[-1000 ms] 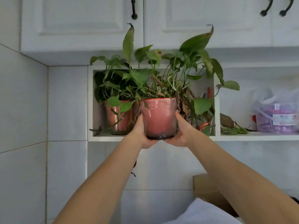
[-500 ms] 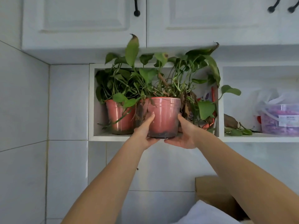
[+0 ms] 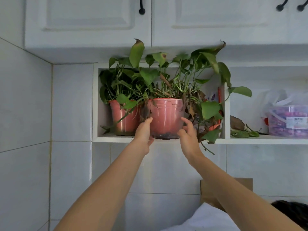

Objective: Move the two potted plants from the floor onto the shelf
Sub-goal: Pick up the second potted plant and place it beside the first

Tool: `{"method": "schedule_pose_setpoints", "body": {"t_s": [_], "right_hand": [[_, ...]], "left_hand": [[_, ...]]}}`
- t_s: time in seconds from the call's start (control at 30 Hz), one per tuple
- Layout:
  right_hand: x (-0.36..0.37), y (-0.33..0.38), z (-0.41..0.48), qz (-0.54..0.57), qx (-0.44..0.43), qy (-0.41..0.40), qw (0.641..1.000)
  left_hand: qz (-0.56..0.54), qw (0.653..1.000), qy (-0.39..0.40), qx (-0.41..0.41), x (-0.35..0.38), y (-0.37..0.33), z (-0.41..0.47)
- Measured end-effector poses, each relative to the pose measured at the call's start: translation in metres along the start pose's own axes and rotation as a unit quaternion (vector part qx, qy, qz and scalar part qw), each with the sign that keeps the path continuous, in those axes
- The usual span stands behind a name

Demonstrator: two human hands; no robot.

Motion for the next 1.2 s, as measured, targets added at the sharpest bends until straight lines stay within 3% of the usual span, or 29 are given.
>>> {"method": "schedule_pose_setpoints", "body": {"t_s": [0.27,0.4,0.9,1.2], "right_hand": [[0.005,-0.012,0.020,0.123,0.078,0.045,0.988],[0.002,-0.019,0.030,0.039,0.070,0.065,0.995],[0.032,-0.044,0.063,-0.100,0.111,0.181,0.972],[0.031,-0.016,0.045,-0.105,0.088,0.207,0.969]], "left_hand": [[-0.047,0.997,0.054,-0.006,0.003,-0.010,0.017],[-0.032,0.997,0.067,-0.006,0.007,-0.010,0.025],[0.085,0.994,0.065,-0.010,0.016,-0.013,0.064],[0.190,0.982,0.020,0.008,0.019,-0.013,0.035]]}}
Point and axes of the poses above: each hand's wrist, its own z-axis towards the middle knuckle, its own x-axis out of the palm, y = z × x, the point moved 9 cm from there along z, towards the middle knuckle, and after that the axes turned 13 degrees about -x, right-handed, at the moved point
